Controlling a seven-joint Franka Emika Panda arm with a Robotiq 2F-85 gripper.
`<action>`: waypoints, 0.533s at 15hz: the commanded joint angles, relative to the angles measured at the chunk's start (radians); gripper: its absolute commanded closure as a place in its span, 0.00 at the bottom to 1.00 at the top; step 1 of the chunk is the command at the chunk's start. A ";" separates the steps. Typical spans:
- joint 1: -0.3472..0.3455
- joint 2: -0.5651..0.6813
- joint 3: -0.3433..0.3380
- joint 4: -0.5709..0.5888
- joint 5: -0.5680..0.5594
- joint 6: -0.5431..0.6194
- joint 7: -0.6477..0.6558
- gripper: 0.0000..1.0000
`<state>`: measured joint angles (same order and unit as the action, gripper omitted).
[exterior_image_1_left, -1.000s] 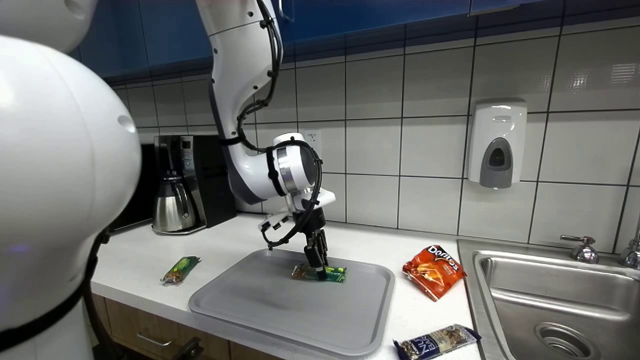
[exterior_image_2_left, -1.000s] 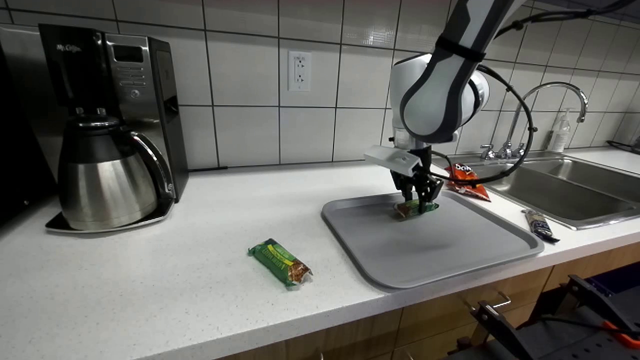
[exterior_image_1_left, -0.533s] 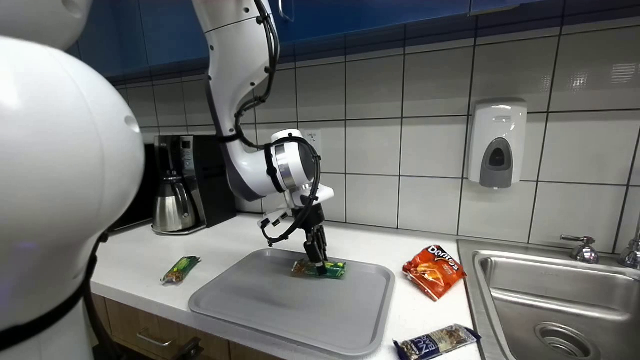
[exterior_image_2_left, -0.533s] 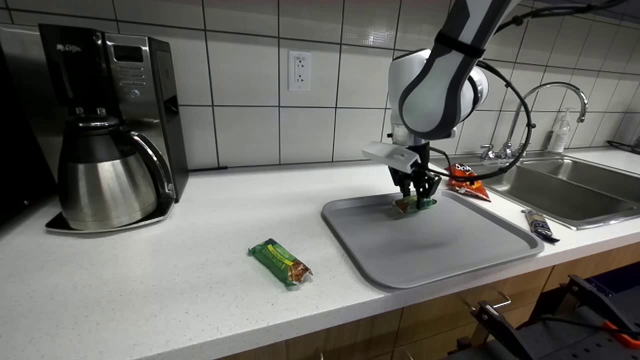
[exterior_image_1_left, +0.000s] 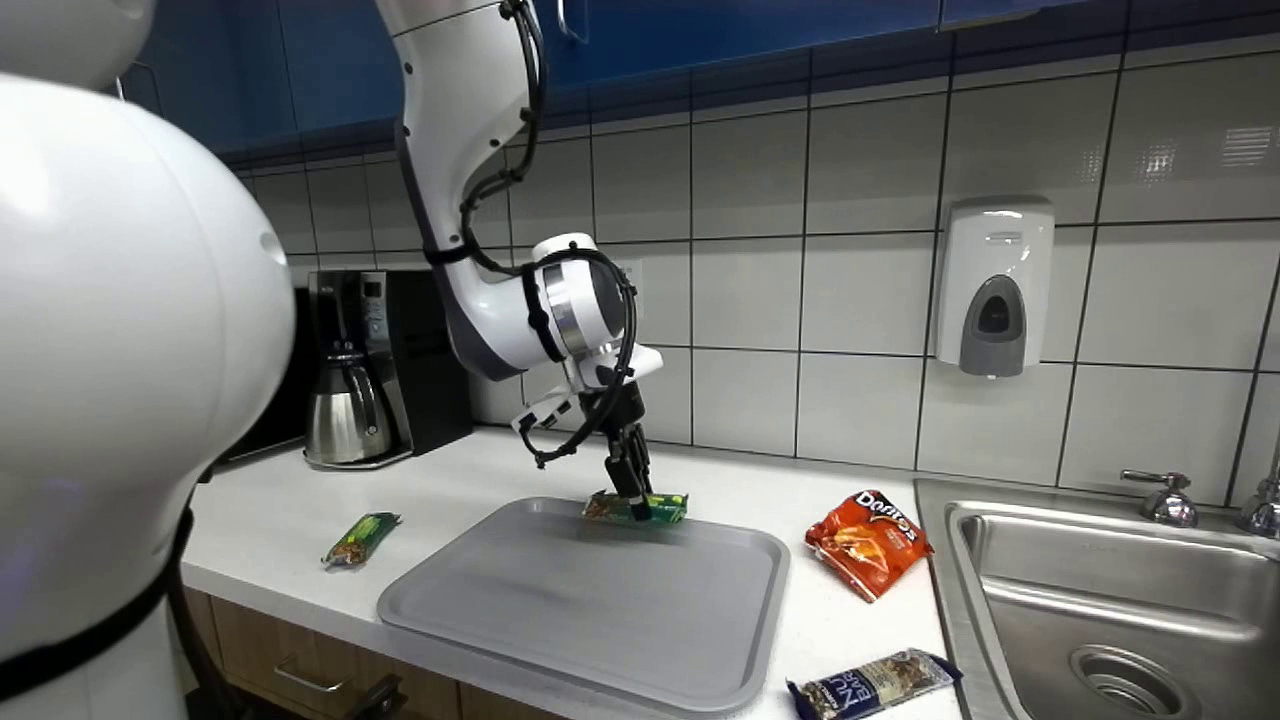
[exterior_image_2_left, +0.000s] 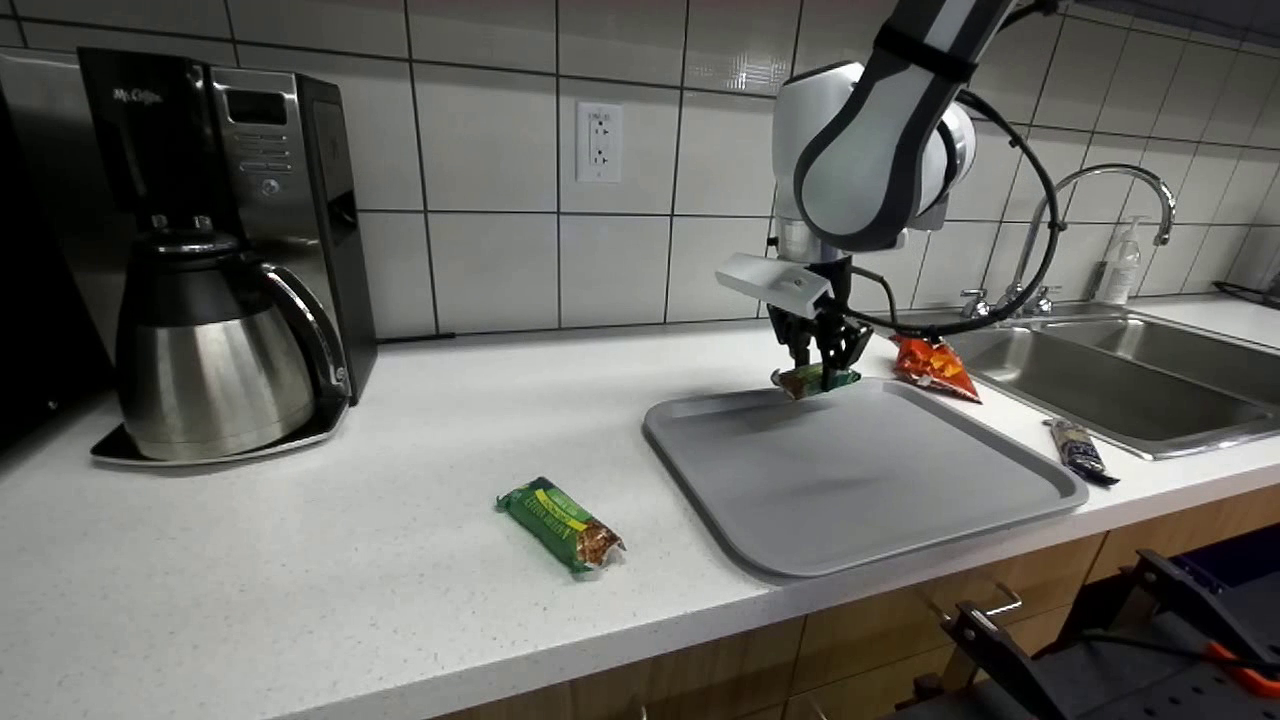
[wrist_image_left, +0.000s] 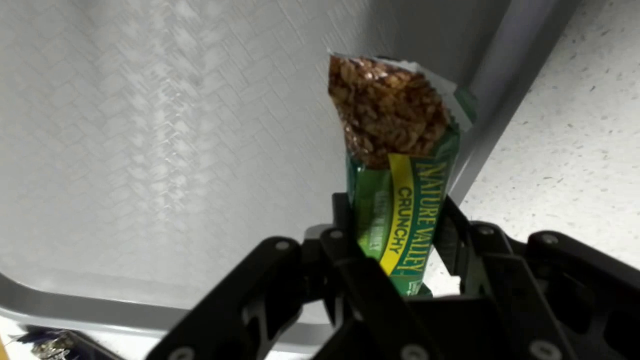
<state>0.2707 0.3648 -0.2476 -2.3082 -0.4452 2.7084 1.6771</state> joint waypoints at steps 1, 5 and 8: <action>0.000 -0.038 -0.002 -0.003 -0.024 -0.003 0.013 0.83; -0.009 -0.022 0.007 0.030 -0.016 0.004 0.000 0.83; -0.016 -0.004 0.015 0.062 -0.006 0.007 -0.011 0.83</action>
<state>0.2708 0.3522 -0.2466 -2.2791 -0.4455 2.7088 1.6762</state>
